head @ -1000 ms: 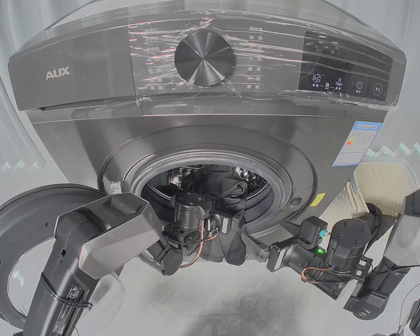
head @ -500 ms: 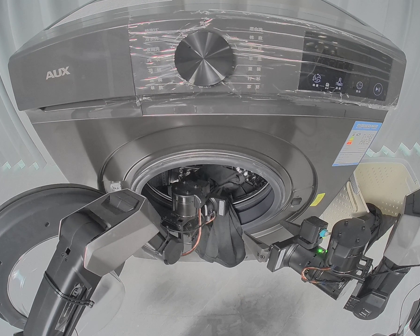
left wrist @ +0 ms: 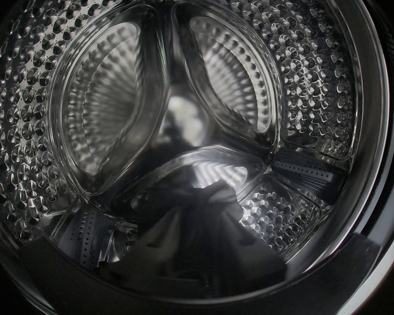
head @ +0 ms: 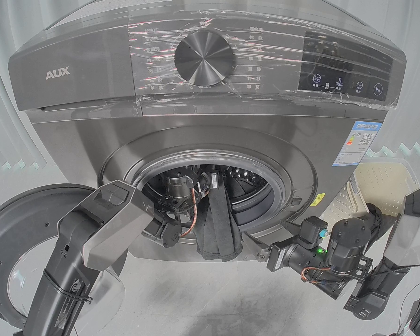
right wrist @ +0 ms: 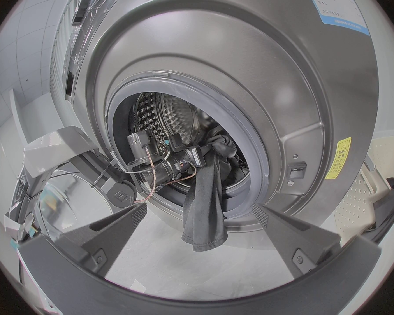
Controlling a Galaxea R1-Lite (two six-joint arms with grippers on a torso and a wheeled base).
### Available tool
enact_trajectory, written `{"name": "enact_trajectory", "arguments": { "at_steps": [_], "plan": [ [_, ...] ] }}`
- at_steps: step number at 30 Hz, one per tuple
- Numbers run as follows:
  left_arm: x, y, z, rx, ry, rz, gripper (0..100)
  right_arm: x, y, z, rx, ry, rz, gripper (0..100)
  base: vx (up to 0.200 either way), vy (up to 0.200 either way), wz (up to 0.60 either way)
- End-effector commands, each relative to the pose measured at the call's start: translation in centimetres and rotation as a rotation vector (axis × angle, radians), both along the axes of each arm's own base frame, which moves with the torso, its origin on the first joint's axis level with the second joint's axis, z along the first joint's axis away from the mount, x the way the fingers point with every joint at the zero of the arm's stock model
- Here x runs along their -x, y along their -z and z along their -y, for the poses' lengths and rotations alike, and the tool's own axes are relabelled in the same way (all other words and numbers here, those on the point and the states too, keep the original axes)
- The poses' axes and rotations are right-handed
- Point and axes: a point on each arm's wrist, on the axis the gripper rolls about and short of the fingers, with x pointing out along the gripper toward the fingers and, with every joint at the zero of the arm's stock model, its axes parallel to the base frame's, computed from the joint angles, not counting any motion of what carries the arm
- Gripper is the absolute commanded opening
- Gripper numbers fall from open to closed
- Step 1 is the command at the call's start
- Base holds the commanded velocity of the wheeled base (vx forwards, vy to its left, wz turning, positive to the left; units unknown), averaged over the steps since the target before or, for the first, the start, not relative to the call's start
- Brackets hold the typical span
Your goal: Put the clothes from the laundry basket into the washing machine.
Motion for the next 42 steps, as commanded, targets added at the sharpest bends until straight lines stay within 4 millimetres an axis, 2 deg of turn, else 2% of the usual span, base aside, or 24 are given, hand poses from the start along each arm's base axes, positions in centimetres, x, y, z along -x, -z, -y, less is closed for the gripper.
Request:
{"name": "enact_trajectory", "arguments": {
  "at_steps": [1, 4, 6, 10, 13, 19, 23, 24, 28, 31, 32, 34, 36, 39, 42],
  "plan": [
    [0.4, 0.4, 0.3, 0.004, 0.007, -0.004, 100, 0.0, 0.0, 0.0, 0.001, 0.000, -0.001, 100, 0.000, 0.000, 0.00],
    [1.1, 1.0, 0.2, -0.018, 0.018, -0.038, 100, 0.0, 0.0, 0.0, 0.001, 0.000, -0.001, 100, 0.000, 0.000, 0.00],
    [2.4, 1.3, 0.4, -0.047, 0.056, -0.078, 100, 0.0, 0.1, 0.0, 0.002, 0.000, -0.002, 100, 0.000, 0.000, 0.00],
    [5.0, 3.4, 0.4, -0.110, 0.148, -0.173, 100, 0.0, 0.1, 0.0, 0.002, 0.000, -0.002, 100, 0.000, 0.000, 0.00],
    [6.0, 4.3, 0.3, -0.136, 0.171, -0.217, 100, 0.0, 0.1, 0.0, 0.002, 0.000, -0.002, 100, 0.000, 0.000, 0.00],
    [6.3, 5.0, 0.4, -0.148, 0.179, -0.235, 100, 0.0, 0.1, 0.0, 0.002, 0.000, -0.002, 100, 0.000, 0.000, 0.00],
    [6.2, 6.5, 0.2, -0.193, 0.173, -0.246, 100, -0.1, 0.1, 0.0, 0.001, 0.000, -0.001, 100, 0.000, 0.000, 0.00],
    [6.1, 6.5, 0.1, -0.197, 0.171, -0.244, 0, 0.0, 0.1, -0.1, 0.001, -0.001, -0.001, 100, 0.000, 0.000, 0.00],
    [6.0, 6.4, 0.1, -0.195, 0.165, -0.240, 0, 0.0, 0.1, -0.1, 0.001, -0.001, -0.001, 100, 0.000, 0.000, 0.00],
    [5.4, 5.5, 0.3, -0.176, 0.152, -0.207, 0, 0.0, 0.0, -0.1, 0.000, -0.001, 0.000, 100, 0.000, 0.000, 0.00],
    [4.5, 4.2, 0.7, -0.141, 0.128, -0.159, 0, 0.0, 0.0, -0.1, 0.000, -0.001, 0.000, 100, 0.000, 0.000, 0.00],
    [4.1, 3.7, 0.6, -0.127, 0.110, -0.141, 0, 0.0, 0.0, -0.1, 0.000, -0.001, 0.000, 100, 0.000, 0.000, 0.00],
    [2.1, 1.4, 0.1, -0.072, 0.038, -0.057, 0, -0.1, 0.0, -0.1, -0.002, 0.000, 0.002, 100, 0.000, 0.000, 0.00],
    [1.0, -0.2, -0.3, -0.032, 0.015, -0.012, 0, -0.1, 0.0, -0.1, -0.001, 0.000, 0.001, 100, 0.000, 0.000, 0.00],
    [0.5, -0.7, -0.7, -0.017, 0.004, 0.002, 0, -0.1, 0.0, -0.1, -0.001, 0.000, 0.001, 100, 0.000, 0.000, 0.00]
  ]
}}
